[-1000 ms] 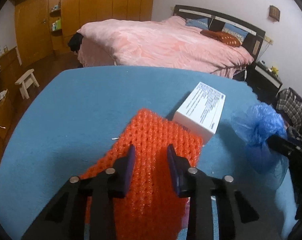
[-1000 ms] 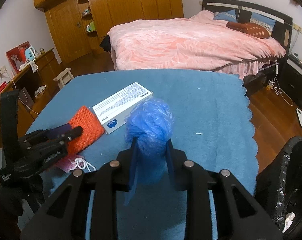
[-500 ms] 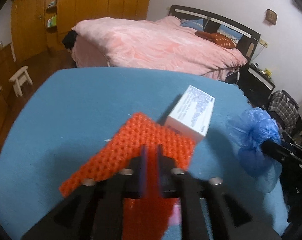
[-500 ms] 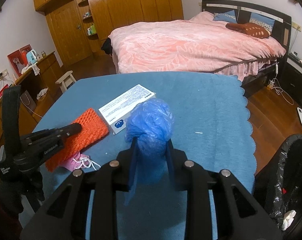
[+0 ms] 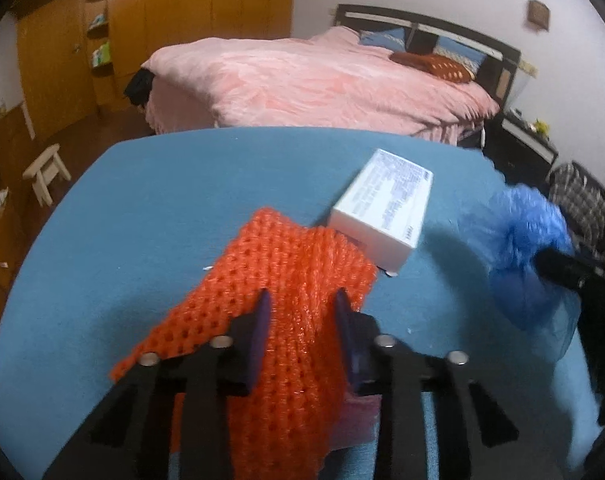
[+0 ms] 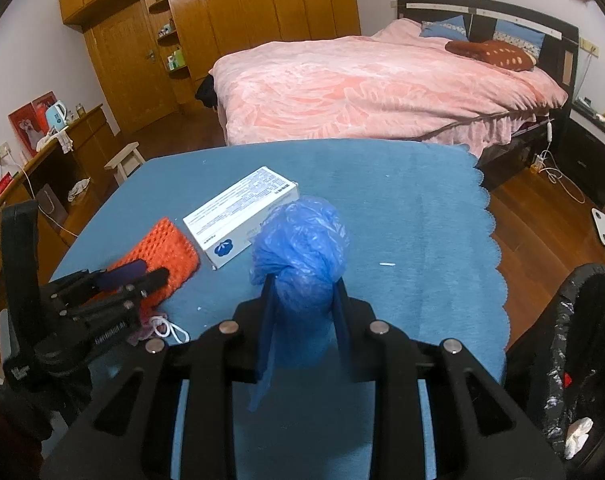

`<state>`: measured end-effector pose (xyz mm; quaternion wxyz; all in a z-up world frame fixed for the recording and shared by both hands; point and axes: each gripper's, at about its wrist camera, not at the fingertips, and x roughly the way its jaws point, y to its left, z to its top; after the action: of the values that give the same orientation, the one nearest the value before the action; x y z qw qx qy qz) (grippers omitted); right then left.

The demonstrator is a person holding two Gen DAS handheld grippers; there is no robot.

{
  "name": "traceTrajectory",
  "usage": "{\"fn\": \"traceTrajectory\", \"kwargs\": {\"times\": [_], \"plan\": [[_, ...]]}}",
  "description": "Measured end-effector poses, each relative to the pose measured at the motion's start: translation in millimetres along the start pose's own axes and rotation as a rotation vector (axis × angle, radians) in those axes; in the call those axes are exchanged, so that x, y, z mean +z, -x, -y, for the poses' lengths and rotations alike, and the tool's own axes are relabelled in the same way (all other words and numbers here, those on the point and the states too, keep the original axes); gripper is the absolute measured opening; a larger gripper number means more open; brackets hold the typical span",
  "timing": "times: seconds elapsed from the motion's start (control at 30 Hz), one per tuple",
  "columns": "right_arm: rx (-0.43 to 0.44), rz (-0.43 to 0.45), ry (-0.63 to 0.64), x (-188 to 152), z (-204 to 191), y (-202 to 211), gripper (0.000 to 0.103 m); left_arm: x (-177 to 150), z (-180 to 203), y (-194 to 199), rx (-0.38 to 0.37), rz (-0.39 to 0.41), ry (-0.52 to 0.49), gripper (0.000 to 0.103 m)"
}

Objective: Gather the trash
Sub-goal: 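Lift the orange strip with the left tool, regripping it, while the right tool holds the blue bag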

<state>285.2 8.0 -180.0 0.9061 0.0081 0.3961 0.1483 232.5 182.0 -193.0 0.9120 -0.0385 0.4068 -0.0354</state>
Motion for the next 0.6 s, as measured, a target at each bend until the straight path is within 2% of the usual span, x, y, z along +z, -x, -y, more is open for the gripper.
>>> {"fn": "traceTrajectory", "kwargs": {"times": [0.1, 0.27, 0.43, 0.6], "plan": [[0.008, -0.001, 0.009, -0.2, -3.6, 0.9, 0.026, 1.9, -8.5, 6.0, -0.02, 0.019, 0.036, 0.017], [0.016, 0.014, 0.011, 2.0, -4.2, 9.1, 0.026, 16.6, -15.0, 38.8, -0.051, 0.117, 0.076, 0.014], [0.017, 0.057, 0.002, 7.1, -1.9, 26.0, 0.026, 29.4, -4.8, 73.4, -0.062, 0.193, 0.051, 0.013], [0.012, 0.101, -0.01, 12.3, 5.7, 50.2, 0.026, 33.5, 15.0, 93.3, -0.074, 0.211, 0.027, 0.013]]}}
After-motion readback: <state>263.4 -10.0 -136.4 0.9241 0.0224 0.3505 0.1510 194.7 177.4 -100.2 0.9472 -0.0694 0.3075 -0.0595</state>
